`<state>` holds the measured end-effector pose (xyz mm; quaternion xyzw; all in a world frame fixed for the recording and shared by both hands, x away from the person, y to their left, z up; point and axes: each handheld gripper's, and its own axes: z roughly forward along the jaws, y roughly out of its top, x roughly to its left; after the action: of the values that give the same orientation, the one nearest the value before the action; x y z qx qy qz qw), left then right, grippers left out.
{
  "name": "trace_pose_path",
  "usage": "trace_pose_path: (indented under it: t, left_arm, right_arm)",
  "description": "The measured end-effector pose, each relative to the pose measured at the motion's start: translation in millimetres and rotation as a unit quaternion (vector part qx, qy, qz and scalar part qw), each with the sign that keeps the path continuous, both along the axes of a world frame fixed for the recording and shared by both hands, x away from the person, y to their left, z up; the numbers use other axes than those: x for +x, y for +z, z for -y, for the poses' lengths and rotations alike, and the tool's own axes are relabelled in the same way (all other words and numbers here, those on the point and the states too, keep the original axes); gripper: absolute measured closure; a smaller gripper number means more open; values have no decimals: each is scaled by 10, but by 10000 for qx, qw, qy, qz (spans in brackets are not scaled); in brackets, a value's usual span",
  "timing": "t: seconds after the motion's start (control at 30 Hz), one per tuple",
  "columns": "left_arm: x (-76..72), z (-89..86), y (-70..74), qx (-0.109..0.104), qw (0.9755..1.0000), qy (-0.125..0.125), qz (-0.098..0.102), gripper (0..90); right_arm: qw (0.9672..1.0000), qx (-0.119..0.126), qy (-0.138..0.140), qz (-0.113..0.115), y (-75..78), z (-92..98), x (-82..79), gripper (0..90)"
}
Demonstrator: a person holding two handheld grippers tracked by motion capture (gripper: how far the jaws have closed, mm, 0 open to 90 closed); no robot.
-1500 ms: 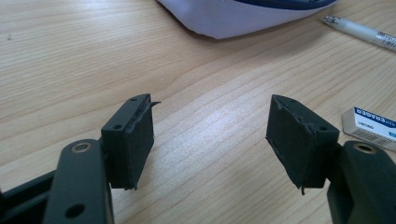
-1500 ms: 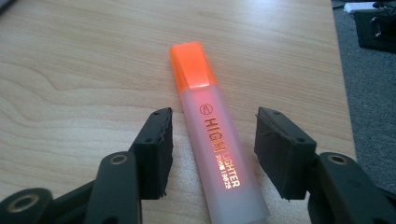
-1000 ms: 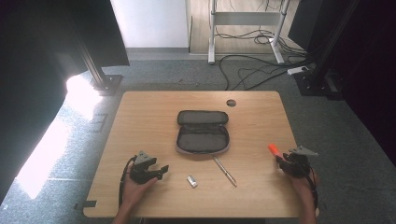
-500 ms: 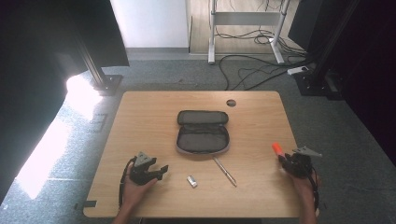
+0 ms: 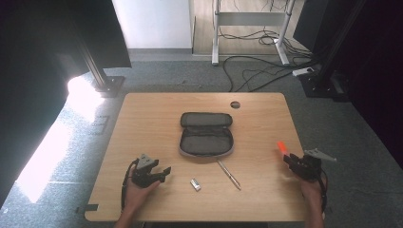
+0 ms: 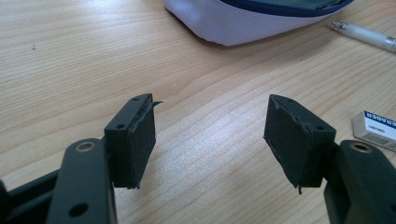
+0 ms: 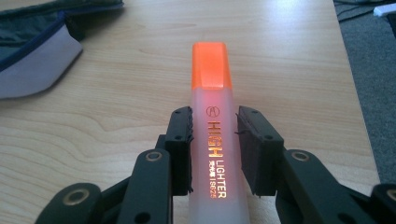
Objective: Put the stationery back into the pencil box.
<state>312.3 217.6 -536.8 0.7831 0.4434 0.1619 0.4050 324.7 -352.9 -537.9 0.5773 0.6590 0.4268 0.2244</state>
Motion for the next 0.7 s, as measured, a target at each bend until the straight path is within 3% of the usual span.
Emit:
trace_pose_path:
  t: [0.7]
  left_arm:
    - [13,50,-17,100,9999,-63,0,342]
  right_arm:
    - [9992,41,135,361,188,-114,-50,660]
